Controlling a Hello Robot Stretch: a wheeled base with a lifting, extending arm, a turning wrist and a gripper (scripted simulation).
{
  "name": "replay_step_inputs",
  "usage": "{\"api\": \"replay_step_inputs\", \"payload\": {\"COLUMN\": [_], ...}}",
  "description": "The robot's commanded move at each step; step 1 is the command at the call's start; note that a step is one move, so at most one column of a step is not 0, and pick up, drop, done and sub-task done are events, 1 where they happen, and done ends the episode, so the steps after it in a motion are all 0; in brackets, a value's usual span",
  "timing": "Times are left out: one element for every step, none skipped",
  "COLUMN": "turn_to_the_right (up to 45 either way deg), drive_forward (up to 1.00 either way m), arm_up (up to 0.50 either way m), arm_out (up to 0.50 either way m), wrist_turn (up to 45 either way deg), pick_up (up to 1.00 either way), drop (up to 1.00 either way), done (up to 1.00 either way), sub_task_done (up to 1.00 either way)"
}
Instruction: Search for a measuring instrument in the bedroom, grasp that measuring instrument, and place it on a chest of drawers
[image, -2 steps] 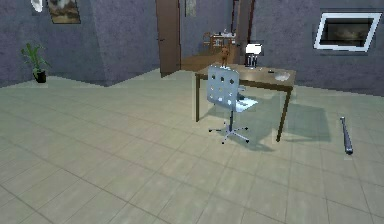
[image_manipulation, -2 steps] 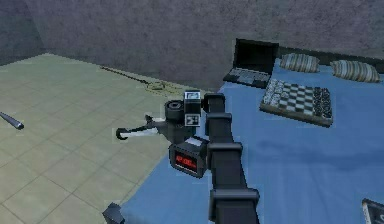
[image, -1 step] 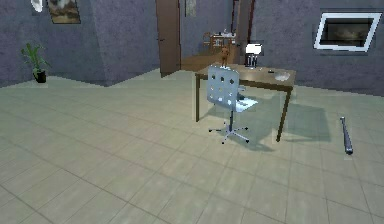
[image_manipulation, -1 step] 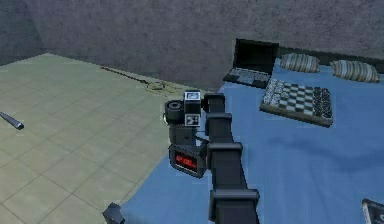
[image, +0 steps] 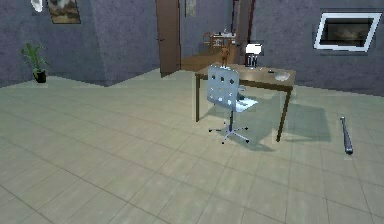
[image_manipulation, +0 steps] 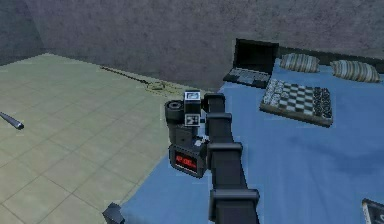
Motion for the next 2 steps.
{"api": "replay_step_inputs", "payload": {"turn_to_the_right": [0.0,0.0], "drive_forward": [0.00,0.00], "arm_up": [-0.30,0.00], "arm_out": [0.00,0.00], "wrist_turn": [0.0,0.0], "pick_up": [0.00,1.00], "drop": [0.00,0.00], "done": [0.00,0.00], "sub_task_done": [0.00,0.00]}}
